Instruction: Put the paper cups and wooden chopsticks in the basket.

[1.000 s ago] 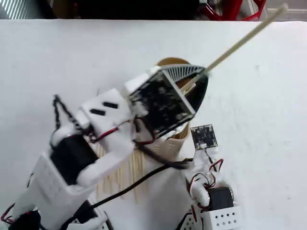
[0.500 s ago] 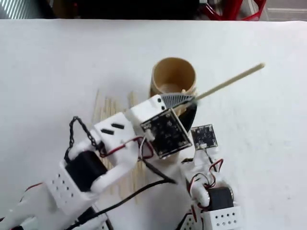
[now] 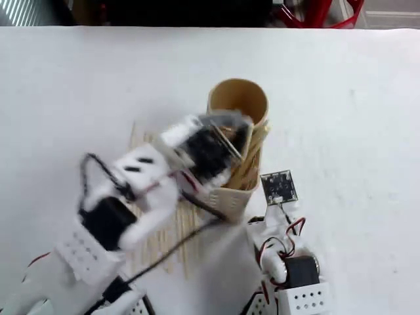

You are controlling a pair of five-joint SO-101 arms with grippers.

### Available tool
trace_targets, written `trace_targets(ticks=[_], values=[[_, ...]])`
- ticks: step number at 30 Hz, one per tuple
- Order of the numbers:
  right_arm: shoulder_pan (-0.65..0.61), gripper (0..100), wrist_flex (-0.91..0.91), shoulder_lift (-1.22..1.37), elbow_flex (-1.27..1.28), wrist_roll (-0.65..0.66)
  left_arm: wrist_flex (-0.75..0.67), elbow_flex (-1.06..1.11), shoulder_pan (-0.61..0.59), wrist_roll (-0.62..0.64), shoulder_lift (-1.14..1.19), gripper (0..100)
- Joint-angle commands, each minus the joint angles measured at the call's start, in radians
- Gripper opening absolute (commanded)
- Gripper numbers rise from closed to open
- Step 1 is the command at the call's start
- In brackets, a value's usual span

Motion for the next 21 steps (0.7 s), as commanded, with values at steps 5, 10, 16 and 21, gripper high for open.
trace_targets(ticks=[5, 10, 16, 21], values=[[0.004, 1.9, 0.004, -0.007, 0.009, 0.002, 0.164, -0.158, -0.611, 0.272, -0.019, 6], [0.002, 1.9, 0.004, -0.007, 0.009, 0.002, 0.135, 0.198, -0.819, 0.210, -0.018, 6], [-0.001, 1.9, 0.004, -0.007, 0.009, 0.002, -0.104, 0.594, -0.845, 0.121, -0.018, 6], [-0.001, 1.9, 0.004, -0.007, 0.009, 0.002, -0.114, 0.628, -0.842, 0.121, -0.018, 6]])
